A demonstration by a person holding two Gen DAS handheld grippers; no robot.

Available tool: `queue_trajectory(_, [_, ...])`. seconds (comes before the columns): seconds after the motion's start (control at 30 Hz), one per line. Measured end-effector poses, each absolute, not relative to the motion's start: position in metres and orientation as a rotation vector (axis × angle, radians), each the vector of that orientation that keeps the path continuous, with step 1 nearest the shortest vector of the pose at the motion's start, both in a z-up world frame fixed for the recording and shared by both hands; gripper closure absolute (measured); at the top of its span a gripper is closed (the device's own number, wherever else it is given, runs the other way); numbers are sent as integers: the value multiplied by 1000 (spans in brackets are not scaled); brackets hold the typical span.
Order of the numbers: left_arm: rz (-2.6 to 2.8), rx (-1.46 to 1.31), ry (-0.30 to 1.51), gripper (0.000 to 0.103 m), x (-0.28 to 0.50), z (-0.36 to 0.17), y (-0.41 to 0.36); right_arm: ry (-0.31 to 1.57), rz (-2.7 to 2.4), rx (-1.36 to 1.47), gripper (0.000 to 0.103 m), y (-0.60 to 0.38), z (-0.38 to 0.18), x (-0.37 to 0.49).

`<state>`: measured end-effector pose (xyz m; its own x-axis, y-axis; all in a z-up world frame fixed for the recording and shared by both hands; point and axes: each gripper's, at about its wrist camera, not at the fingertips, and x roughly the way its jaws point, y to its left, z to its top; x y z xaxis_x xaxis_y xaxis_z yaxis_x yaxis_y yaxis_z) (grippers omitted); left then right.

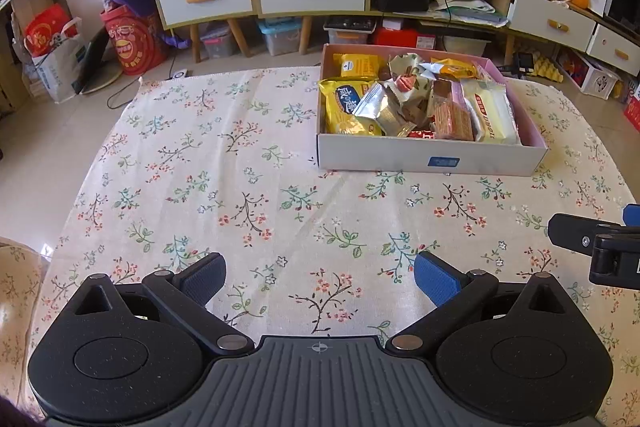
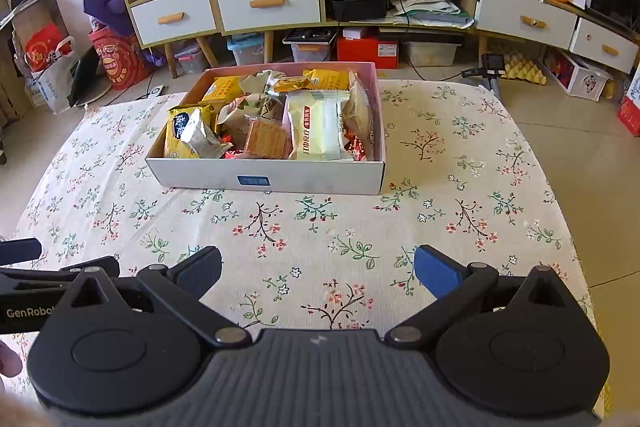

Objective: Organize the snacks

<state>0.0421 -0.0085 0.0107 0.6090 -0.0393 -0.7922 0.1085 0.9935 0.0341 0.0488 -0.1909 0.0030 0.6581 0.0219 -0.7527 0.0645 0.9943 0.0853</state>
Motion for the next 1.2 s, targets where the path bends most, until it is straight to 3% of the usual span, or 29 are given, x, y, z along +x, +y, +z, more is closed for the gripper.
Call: queue_trajectory(1.2, [-91,78,923,2,42,10,-9,863,-18,94,0,-188,0,49])
